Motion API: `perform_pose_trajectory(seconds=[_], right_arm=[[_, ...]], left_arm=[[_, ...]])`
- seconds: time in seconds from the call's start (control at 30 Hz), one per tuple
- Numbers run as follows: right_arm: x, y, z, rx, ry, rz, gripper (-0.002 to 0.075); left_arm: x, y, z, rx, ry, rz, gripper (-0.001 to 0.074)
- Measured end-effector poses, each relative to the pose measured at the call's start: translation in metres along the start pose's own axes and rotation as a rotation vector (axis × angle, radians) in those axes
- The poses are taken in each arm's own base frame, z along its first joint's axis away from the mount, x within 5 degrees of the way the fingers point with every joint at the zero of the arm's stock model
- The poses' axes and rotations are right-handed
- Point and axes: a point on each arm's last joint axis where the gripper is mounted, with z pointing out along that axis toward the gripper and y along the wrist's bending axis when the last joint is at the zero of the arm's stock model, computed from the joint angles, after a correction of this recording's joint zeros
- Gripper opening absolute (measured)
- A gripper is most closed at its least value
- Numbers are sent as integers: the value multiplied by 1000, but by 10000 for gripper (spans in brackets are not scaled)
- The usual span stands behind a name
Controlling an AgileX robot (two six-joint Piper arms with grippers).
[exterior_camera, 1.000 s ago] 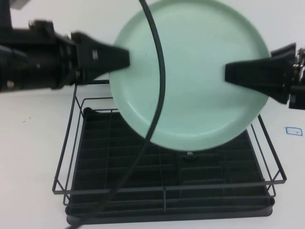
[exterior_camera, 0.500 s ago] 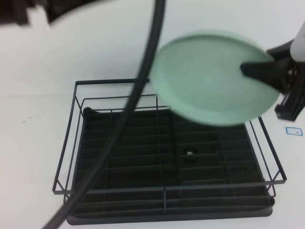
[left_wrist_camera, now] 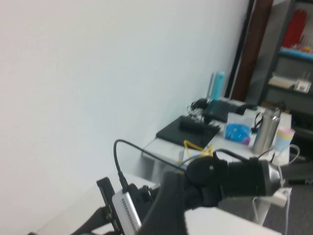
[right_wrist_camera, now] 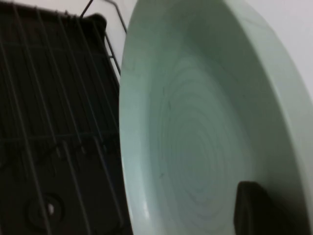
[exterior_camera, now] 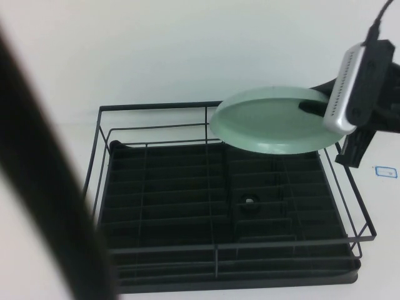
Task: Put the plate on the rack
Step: Place the plate on the rack
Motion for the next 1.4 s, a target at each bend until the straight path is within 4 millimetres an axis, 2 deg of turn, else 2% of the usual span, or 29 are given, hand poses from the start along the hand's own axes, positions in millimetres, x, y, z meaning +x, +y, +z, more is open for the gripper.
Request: perform_pose_trajectory(seconds=[0.4, 0.77, 1.4], right_arm=[[-4, -22, 24, 6, -38, -15, 105], [0, -16, 28, -68, -19, -20, 105], [28, 0, 62, -175, 33, 47, 104]], left_arm=[[4, 0, 0, -1, 49, 10, 642], [6, 2, 0, -23, 69, 13, 642], [6, 2, 0, -23, 69, 13, 626]])
